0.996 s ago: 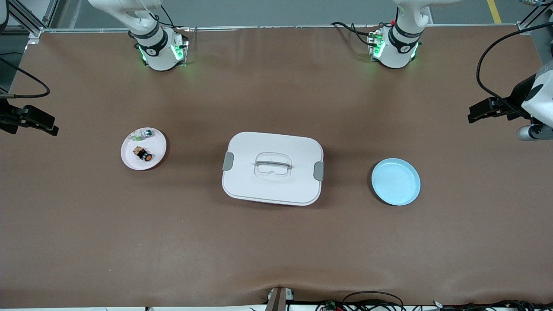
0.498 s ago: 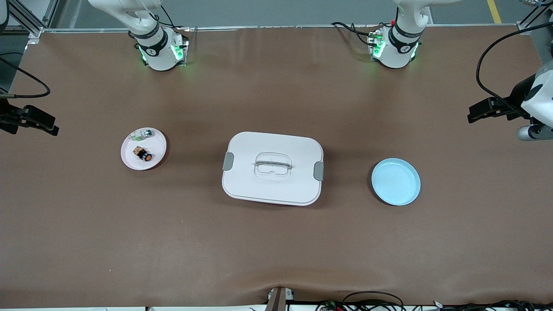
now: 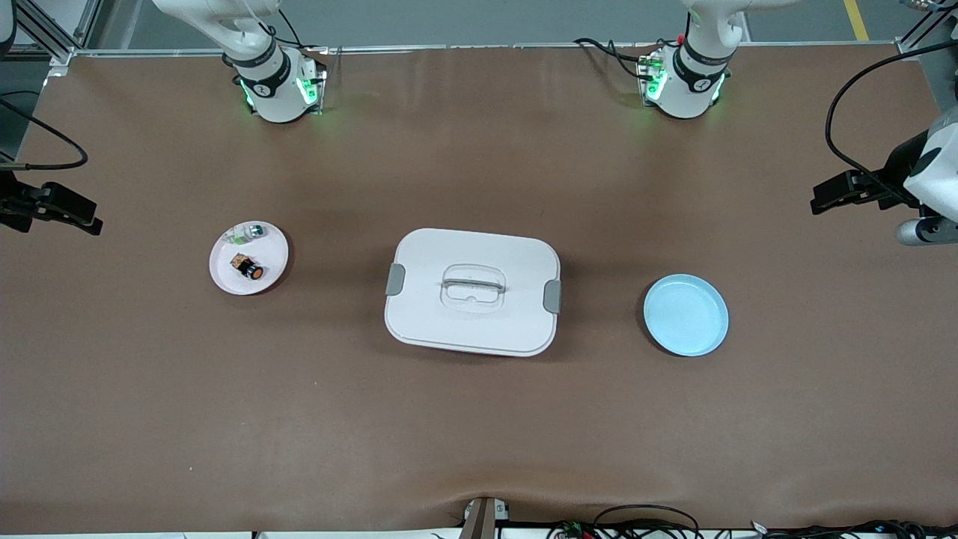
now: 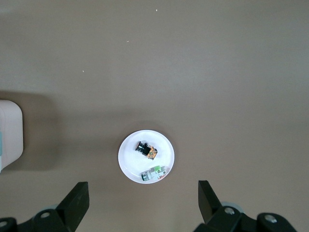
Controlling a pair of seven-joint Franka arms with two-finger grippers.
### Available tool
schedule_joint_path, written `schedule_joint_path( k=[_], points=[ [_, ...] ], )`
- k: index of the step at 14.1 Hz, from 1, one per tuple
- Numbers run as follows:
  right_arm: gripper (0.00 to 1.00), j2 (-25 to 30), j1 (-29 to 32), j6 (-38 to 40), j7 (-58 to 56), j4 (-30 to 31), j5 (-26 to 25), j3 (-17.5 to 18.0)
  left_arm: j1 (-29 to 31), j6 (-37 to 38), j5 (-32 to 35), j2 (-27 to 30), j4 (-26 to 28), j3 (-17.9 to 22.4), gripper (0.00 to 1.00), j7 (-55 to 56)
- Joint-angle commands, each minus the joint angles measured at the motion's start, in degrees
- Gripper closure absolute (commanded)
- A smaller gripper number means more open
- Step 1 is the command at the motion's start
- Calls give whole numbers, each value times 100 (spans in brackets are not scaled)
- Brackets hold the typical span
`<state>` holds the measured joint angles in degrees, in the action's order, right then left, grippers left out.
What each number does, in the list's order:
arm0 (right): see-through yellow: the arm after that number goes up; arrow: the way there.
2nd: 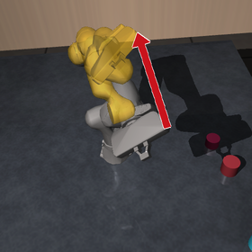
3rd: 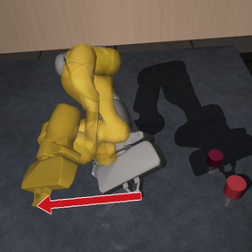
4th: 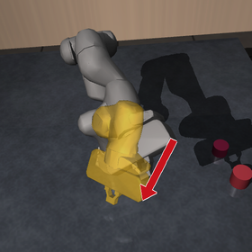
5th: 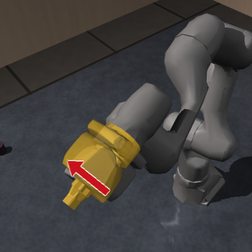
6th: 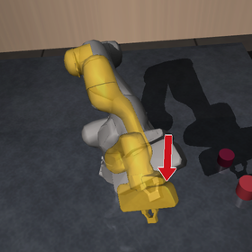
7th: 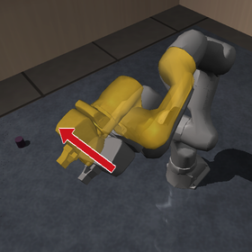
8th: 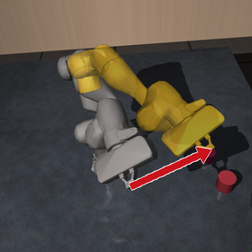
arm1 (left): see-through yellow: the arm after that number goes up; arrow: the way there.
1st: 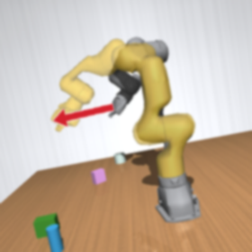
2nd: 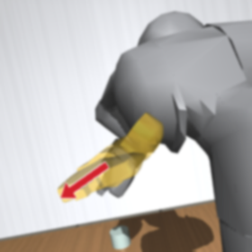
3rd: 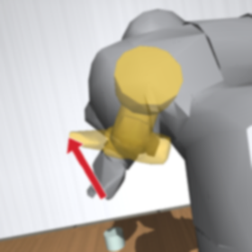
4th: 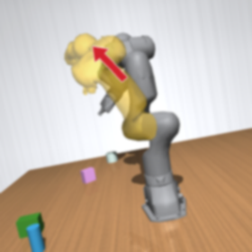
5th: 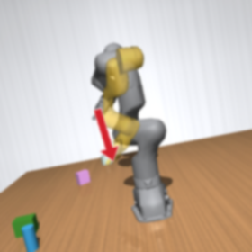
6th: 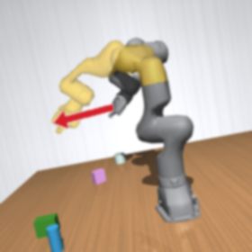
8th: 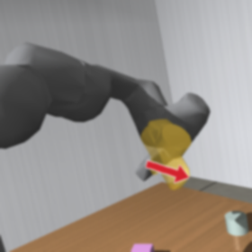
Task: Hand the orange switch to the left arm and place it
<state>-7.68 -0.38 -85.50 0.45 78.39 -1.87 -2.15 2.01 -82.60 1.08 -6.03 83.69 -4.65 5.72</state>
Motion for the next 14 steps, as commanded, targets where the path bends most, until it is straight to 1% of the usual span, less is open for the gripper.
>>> schedule_joint_path(
  k=[1,2,6,14],
  points=[
    [0,-5,46,69,-27,-61,55,39,27,-10,94,-30,-160,-1,0,-36],
    [0,-5,46,69,-27,-61,46,39,19,-10,85,-47,-239,-1,0,-10],
    [0,-5,46,69,-27,-61,46,39,-17,-80,85,-179,-257,-1,0,17],
    [0,-5,46,78,-27,-61,46,39,27,-80,68,-100,-257,-1,0,-27]
  ],
)
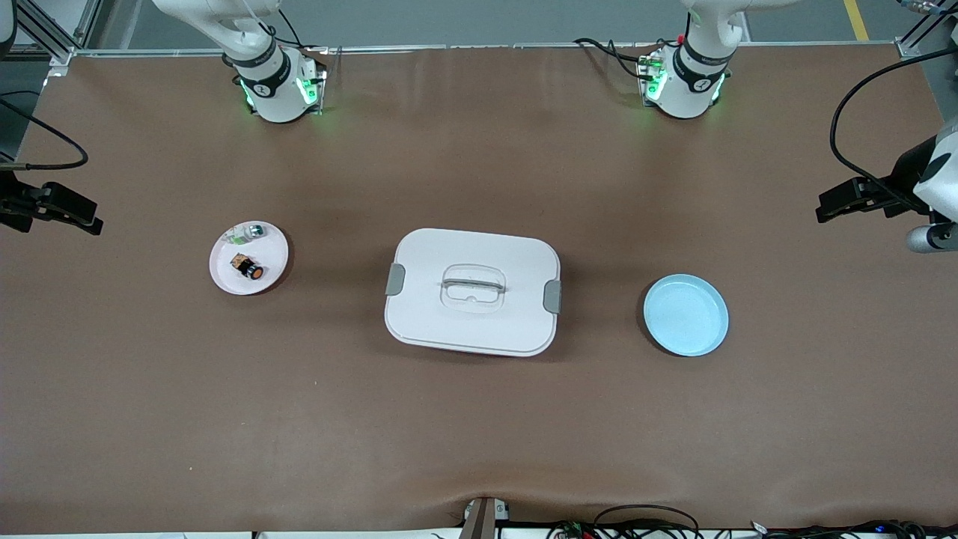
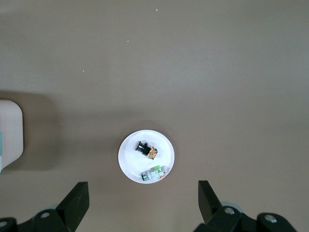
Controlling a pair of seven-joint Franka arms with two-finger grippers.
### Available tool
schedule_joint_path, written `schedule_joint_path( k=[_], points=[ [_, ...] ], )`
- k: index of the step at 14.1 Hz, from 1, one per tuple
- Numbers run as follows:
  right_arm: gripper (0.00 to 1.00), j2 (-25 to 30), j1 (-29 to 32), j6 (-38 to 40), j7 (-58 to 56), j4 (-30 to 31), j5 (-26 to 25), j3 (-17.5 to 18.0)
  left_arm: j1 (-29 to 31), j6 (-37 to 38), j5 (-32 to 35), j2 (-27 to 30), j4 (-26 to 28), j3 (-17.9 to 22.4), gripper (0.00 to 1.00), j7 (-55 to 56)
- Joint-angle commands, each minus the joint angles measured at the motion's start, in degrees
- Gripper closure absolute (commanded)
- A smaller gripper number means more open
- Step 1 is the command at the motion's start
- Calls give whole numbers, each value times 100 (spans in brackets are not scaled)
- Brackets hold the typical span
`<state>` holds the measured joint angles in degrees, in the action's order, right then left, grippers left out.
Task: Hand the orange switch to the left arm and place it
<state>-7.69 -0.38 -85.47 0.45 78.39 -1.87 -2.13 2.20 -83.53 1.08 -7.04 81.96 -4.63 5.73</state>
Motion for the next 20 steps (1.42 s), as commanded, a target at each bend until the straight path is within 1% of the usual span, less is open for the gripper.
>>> schedule_joint_path(
  k=[1,15,20],
  points=[
    [0,-5,46,74,-27,-61,46,38,8,3,33,-17,-83,-3,0,-37],
    [0,-5,46,118,-36,-52,46,46,-62,-32,23,-96,-75,-47,0,-28],
    [0,-5,11,644,60,1,46,55,-9,-32,23,-69,-75,-47,0,-37]
  ],
)
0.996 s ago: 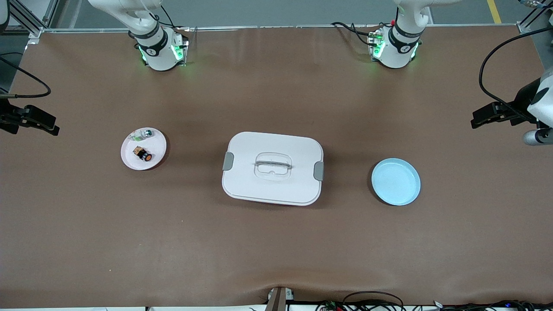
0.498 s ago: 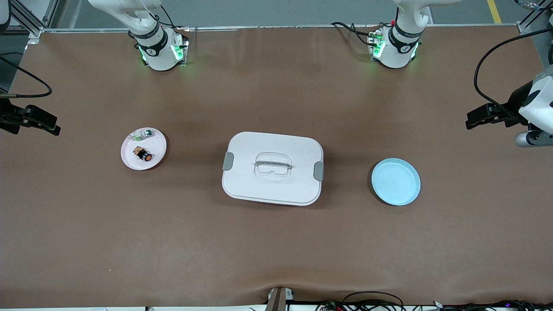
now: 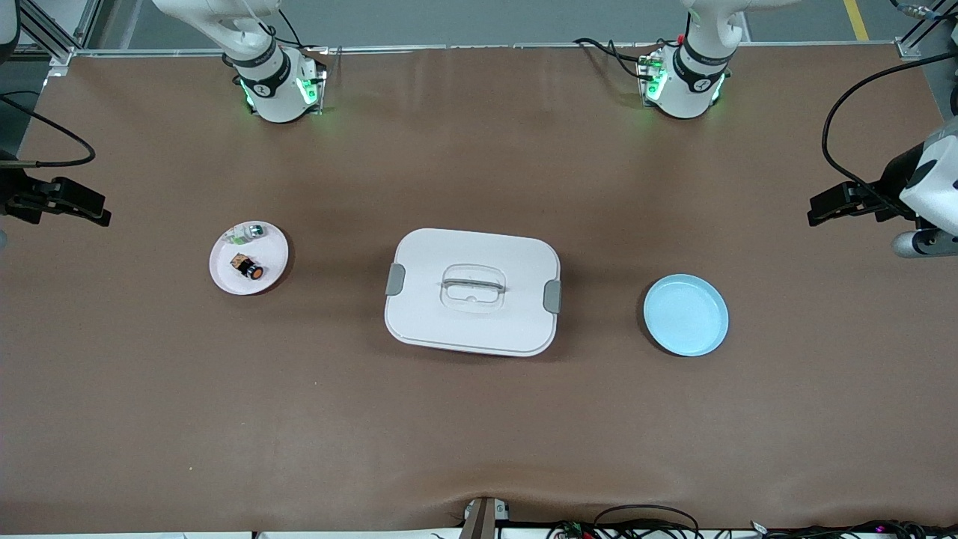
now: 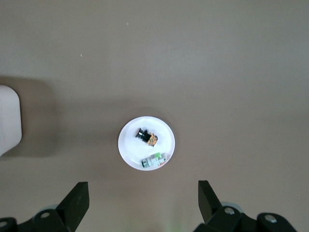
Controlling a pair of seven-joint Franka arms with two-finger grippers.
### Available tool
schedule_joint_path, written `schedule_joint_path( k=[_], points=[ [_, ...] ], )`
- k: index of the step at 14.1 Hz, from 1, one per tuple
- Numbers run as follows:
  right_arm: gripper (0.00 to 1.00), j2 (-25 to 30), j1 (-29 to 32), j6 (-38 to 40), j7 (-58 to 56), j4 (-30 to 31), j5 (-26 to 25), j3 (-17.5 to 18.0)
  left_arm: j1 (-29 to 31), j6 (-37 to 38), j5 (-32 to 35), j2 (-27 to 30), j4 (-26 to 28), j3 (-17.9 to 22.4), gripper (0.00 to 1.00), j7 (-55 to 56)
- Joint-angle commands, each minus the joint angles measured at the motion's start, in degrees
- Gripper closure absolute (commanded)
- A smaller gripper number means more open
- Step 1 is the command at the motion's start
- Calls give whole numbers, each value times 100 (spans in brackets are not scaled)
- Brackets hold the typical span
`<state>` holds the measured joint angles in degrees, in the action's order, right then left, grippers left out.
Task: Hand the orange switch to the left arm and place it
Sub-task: 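Reach the right gripper down to the orange switch on the white plate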
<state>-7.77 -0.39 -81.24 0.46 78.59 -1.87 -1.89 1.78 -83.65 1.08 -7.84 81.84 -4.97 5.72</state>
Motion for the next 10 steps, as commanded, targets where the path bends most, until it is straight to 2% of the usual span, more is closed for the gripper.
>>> schedule_joint_path(
  k=[1,2,4,10],
  points=[
    [0,-5,-48,527,103,-19,46,30,41,-19,24,28,-63,-13,0,-36],
    [0,-23,-101,730,277,-2,29,22,41,-19,15,28,-63,-13,0,-36],
    [0,-49,-137,418,708,470,-33,30,33,-19,24,37,-63,-13,0,-36],
    [0,583,223,-2331,858,3501,46,-14,33,-19,50,55,-63,14,0,-36]
  ],
)
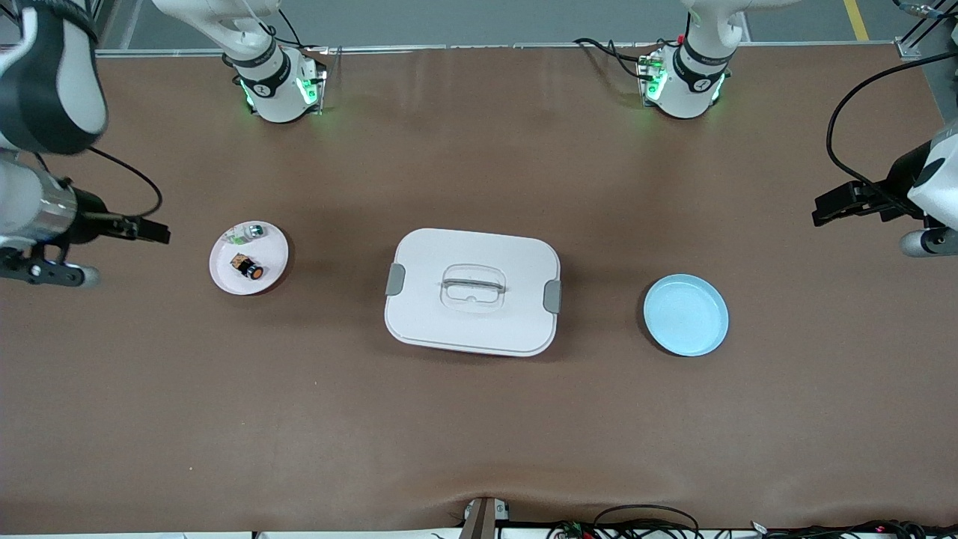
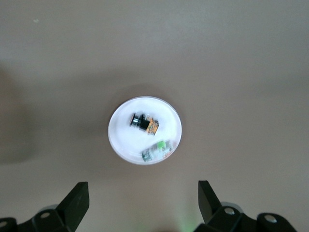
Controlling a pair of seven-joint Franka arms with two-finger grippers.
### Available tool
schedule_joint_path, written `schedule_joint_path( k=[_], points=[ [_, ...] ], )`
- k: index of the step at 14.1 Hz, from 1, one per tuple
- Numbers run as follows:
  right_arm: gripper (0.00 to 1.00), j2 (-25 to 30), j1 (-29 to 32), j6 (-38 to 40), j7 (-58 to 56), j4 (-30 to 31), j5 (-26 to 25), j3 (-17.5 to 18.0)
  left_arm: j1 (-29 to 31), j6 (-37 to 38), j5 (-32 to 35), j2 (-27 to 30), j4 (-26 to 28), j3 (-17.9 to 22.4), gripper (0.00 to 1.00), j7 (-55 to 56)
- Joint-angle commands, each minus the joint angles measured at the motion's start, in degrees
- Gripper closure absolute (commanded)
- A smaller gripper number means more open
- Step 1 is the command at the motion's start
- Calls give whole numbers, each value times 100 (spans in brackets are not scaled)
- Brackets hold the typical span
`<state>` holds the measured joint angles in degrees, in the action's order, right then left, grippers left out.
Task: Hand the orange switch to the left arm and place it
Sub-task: 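Reach the right gripper down to the orange switch on the white plate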
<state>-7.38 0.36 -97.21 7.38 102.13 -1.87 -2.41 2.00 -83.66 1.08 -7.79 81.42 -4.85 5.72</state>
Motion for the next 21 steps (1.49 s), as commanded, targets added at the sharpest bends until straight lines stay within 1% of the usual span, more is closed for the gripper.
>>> schedule_joint_path(
  k=[1,3,4,6,7,9,14,17,21],
  points=[
    [0,536,210,-1077,429,1491,55,47,11,-19,50,50,-21,1,0,-36],
    [0,527,175,-1685,1219,2116,64,65,20,-19,50,50,-21,10,0,-36],
    [0,519,166,-1983,1414,2362,64,65,20,-19,50,59,-21,2,0,-36],
    [0,492,158,-2686,1433,2811,159,65,20,-19,24,93,-21,10,0,-36],
    [0,457,158,-2863,1433,2882,317,65,20,-10,24,129,-21,10,0,-36],
    [0,273,140,-3093,1468,2901,503,65,20,8,59,146,-21,19,0,-1],
    [0,-289,149,-3804,1556,2839,512,65,20,34,41,147,-21,19,0,52],
    [0,-684,149,-4068,1846,2751,512,56,81,34,41,190,-21,19,0,43],
    [0,-905,114,-4157,1846,2725,503,56,99,52,24,217,-21,19,0,52]
  ],
)
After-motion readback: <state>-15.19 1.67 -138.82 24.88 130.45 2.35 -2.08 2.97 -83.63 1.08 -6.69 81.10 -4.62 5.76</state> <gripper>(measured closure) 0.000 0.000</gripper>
